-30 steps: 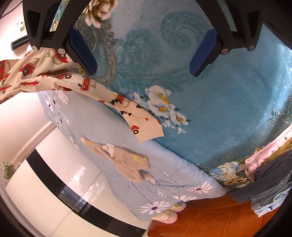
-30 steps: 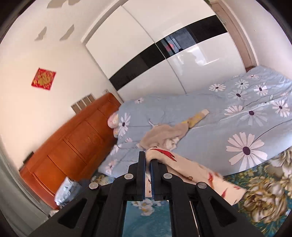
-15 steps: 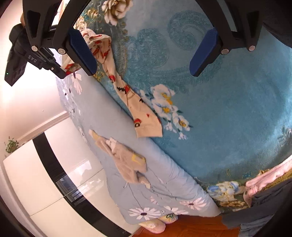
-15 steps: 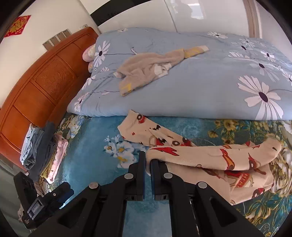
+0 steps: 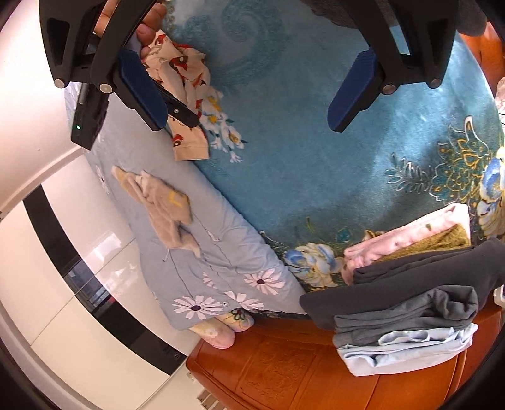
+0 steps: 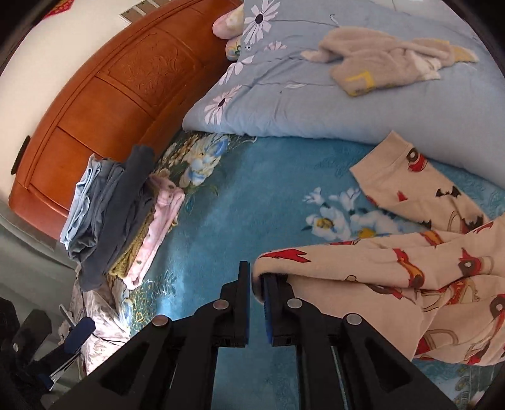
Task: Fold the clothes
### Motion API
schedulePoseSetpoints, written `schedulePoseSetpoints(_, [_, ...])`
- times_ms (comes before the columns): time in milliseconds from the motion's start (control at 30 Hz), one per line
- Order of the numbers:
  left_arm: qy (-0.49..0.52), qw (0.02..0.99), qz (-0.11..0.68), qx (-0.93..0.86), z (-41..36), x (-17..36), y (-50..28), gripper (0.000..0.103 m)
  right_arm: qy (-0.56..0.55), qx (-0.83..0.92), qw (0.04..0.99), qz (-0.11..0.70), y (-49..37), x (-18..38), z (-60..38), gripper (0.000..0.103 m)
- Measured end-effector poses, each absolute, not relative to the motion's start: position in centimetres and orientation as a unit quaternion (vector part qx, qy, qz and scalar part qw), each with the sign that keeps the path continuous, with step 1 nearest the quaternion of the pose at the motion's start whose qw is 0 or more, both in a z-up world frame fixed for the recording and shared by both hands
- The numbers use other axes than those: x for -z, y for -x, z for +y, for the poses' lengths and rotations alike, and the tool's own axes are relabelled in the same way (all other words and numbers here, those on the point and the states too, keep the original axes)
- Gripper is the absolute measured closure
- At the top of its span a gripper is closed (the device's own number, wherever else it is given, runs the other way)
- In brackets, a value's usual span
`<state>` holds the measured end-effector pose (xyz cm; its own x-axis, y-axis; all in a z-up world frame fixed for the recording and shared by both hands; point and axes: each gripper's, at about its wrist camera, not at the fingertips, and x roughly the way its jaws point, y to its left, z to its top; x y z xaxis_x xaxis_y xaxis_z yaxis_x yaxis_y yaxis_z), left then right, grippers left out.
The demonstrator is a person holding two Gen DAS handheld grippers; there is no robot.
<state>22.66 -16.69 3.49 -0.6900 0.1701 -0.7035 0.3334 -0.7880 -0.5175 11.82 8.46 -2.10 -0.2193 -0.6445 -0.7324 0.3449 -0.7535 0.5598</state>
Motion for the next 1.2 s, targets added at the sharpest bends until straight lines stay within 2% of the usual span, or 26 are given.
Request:
schedulePoseSetpoints(33, [-0.395,0.049,0.323,0.859,-16.7,-3.2,-22.4,0.0,-0.533,0.763,0.332,-0.152,-12.0,2.2,9.2,0.06])
schedulePoseSetpoints(100, [-0.403,0.04,0.323,0.855,-16.0,-2.6,-21.6,0.0,-0.526,0.759,0.347,-0.167,-12.6,2.0,11.1,0.041])
schedulePoseSetpoints(200, [-0.425,0.015,0.292,0.857,-13.1,-1.8,-19.5,0.0,-0.511,0.776,0.334,-0.159,-13.3,0.9,15.2,0.041])
schedulePoseSetpoints(267, [-0.439,-0.001,0.27,0.857,-11.2,-1.4,-18.1,0.0,-0.496,0.802,0.287,-0.169,-13.4,0.7,19.5,0.041])
schedulePoseSetpoints(433, [-0.481,-0.034,0.227,0.846,-6.4,0.9,-15.4,0.0,-0.513,0.828,0.056,-0.22,-12.1,4.4,32.5,0.041])
schedulePoseSetpoints(500, [-0.493,-0.037,0.217,0.842,-5.3,1.8,-14.9,0.0,-0.53,0.806,-0.013,-0.265,-12.0,6.4,36.7,0.041])
schedulePoseSetpoints(800, [-0.528,-0.033,0.18,0.829,-2.5,4.4,-13.7,0.0,-0.542,0.751,-0.004,-0.376,-9.9,8.8,37.5,0.042])
schedulePoseSetpoints(867, [-0.532,-0.032,0.177,0.828,-2.7,4.3,-13.3,0.0,-0.553,0.748,-0.028,-0.365,-9.0,9.9,36.7,0.046])
schedulePoseSetpoints(900, [-0.532,-0.032,0.175,0.828,-2.7,4.3,-13.1,0.0,-0.562,0.741,-0.046,-0.363,-8.9,10.5,36.6,0.062])
schedulePoseSetpoints(1033, [-0.535,-0.032,0.162,0.829,-2.7,4.2,-12.4,0.001,-0.566,0.74,-0.036,-0.361,-10.3,11.6,37.1,0.083])
schedulePoseSetpoints(1133, [-0.545,-0.041,0.153,0.823,-2.2,4.7,-11.6,0.001,-0.556,0.757,-0.001,-0.345,-12.5,10.3,37.5,0.092])
schedulePoseSetpoints(1200, [-0.551,-0.05,0.148,0.819,-1.4,5.2,-11.1,0.003,-0.539,0.777,0.018,-0.324,-14.4,8.5,37.8,0.092])
